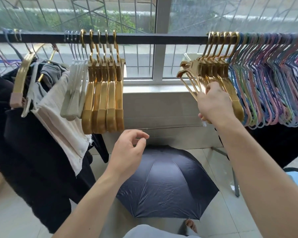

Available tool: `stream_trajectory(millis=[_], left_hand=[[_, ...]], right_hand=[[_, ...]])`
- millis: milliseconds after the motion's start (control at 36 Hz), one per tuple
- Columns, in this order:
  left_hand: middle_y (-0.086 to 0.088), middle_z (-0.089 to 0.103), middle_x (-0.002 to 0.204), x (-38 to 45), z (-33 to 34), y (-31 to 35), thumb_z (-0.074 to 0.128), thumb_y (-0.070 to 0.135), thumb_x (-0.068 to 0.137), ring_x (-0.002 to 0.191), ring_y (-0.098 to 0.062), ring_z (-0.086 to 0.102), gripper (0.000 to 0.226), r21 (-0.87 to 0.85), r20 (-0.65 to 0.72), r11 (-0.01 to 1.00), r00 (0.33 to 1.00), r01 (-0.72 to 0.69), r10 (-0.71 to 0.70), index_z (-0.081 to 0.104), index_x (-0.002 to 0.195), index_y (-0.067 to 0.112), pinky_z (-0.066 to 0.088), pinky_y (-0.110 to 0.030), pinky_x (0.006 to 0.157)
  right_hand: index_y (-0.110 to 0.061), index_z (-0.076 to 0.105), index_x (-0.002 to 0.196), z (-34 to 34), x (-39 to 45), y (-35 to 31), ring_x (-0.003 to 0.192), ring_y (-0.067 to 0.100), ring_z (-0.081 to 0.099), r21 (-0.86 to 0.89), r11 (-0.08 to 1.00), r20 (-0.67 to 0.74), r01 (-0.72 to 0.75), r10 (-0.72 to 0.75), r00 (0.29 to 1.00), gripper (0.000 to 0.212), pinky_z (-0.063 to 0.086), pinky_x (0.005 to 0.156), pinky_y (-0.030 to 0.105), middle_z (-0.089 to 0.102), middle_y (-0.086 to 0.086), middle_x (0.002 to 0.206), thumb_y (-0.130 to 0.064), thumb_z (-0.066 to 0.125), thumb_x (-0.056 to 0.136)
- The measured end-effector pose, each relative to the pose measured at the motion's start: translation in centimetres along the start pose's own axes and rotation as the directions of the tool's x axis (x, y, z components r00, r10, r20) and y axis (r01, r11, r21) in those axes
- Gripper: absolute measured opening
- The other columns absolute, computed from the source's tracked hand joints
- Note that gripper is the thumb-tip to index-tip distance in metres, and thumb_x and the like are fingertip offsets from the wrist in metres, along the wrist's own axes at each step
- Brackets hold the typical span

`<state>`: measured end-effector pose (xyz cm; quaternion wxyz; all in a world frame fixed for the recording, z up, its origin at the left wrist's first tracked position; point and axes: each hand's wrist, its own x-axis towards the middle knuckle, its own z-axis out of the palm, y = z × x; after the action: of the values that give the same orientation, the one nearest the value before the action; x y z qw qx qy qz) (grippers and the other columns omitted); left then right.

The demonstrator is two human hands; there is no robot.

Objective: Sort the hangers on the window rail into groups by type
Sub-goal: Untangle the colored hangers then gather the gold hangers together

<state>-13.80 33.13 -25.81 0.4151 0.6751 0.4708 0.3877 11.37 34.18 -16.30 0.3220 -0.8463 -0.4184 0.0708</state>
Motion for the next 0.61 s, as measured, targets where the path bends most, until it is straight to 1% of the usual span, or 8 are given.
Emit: stream_trajectory(millis=[56, 111, 194, 278, 361, 417, 500, 611], left_hand=[[0.015, 0.064, 0.112, 0.0, 0.0, 0.0, 0.061, 0.013, 0.101, 0.099, 0.003, 0.063, 0.02, 0.006, 0.007, 1.0, 1.0, 0.002, -0.002, 0.073, 0.098, 0.029, 0.044, -0.006, 0.084], [0.015, 0.065, 0.112, 0.0, 0.0, 0.0, 0.061, 0.014, 0.101, 0.099, 0.003, 0.062, 0.02, 0.019, 0.015, 1.0, 1.0, 0.003, -0.004, 0.073, 0.099, 0.029, 0.044, -0.006, 0.085], [0.015, 0.065, 0.111, 0.1, -0.1, -0.1, 0.061, 0.015, 0.1, 0.099, 0.003, 0.063, 0.02, 0.025, 0.016, 1.0, 1.0, 0.008, -0.008, 0.073, 0.098, 0.031, 0.045, -0.008, 0.085], [0.014, 0.066, 0.112, -0.1, 0.0, -0.1, 0.061, 0.016, 0.101, 0.099, 0.003, 0.063, 0.02, 0.022, 0.023, 1.0, 1.0, 0.013, -0.014, 0.072, 0.098, 0.032, 0.048, -0.016, 0.089], [0.015, 0.066, 0.112, -0.2, 0.2, -0.2, 0.061, 0.015, 0.1, 0.099, 0.001, 0.064, 0.02, 0.015, 0.029, 1.0, 0.999, 0.02, -0.021, 0.072, 0.098, 0.032, 0.052, -0.024, 0.093], [0.014, 0.066, 0.112, -0.4, 0.3, -0.2, 0.061, 0.015, 0.1, 0.098, -0.001, 0.065, 0.02, 0.017, 0.035, 1.0, 0.999, 0.025, -0.026, 0.072, 0.098, 0.032, 0.052, -0.025, 0.094], [0.014, 0.066, 0.112, -0.5, 0.3, -0.2, 0.061, 0.015, 0.1, 0.098, 0.0, 0.065, 0.02, 0.028, 0.045, 0.999, 0.999, 0.028, -0.029, 0.072, 0.099, 0.032, 0.052, -0.023, 0.094], [0.015, 0.065, 0.113, -0.6, 0.1, -0.2, 0.061, 0.017, 0.101, 0.098, 0.002, 0.063, 0.019, 0.047, 0.052, 0.998, 0.998, 0.037, -0.04, 0.072, 0.099, 0.032, 0.048, -0.011, 0.086]], right_hand=[[-0.02, 0.042, 0.124, 0.1, 0.0, 0.3, 0.073, 0.032, 0.071, -0.037, 0.998, -0.012, 0.046, -0.046, 0.999, 0.024, 0.062, 0.066, 0.046, 0.059, 0.01, 0.095, -0.027, 0.041, 0.1], [-0.021, 0.04, 0.133, 0.2, -0.1, 0.6, 0.085, 0.034, 0.065, -0.111, 0.99, -0.022, 0.086, -0.089, 0.996, 0.034, 0.056, 0.078, 0.046, 0.056, 0.011, 0.102, -0.023, 0.043, 0.1], [-0.018, 0.038, 0.141, 0.3, -0.4, 1.2, 0.093, 0.033, 0.05, -0.224, 0.966, -0.013, 0.128, -0.135, 0.991, 0.041, 0.042, 0.079, 0.044, 0.048, 0.009, 0.105, -0.022, 0.044, 0.101], [-0.016, 0.045, 0.136, 0.7, -1.0, 1.8, 0.098, 0.037, 0.056, -0.31, 0.934, -0.022, 0.178, -0.194, 0.981, 0.037, 0.045, 0.081, 0.046, 0.052, 0.013, 0.108, -0.025, 0.045, 0.1], [-0.014, 0.048, 0.131, 1.1, -1.3, 2.5, 0.092, 0.031, 0.052, -0.345, 0.916, -0.018, 0.206, -0.226, 0.974, 0.033, 0.043, 0.076, 0.04, 0.047, 0.011, 0.104, -0.027, 0.047, 0.1], [-0.013, 0.048, 0.132, 1.3, -1.5, 2.8, 0.089, 0.03, 0.049, -0.351, 0.915, -0.002, 0.199, -0.213, 0.977, 0.035, 0.046, 0.076, 0.04, 0.042, 0.01, 0.105, -0.028, 0.047, 0.101], [-0.012, 0.047, 0.133, 1.2, -1.9, 3.0, 0.092, 0.031, 0.053, -0.348, 0.92, -0.003, 0.181, -0.194, 0.981, 0.035, 0.05, 0.077, 0.043, 0.041, 0.012, 0.111, -0.025, 0.05, 0.1], [-0.009, 0.047, 0.135, 1.2, -2.7, 2.8, 0.099, 0.029, 0.049, -0.343, 0.917, -0.061, 0.202, -0.237, 0.97, 0.038, 0.047, 0.085, 0.041, 0.044, 0.016, 0.121, -0.022, 0.053, 0.1]])
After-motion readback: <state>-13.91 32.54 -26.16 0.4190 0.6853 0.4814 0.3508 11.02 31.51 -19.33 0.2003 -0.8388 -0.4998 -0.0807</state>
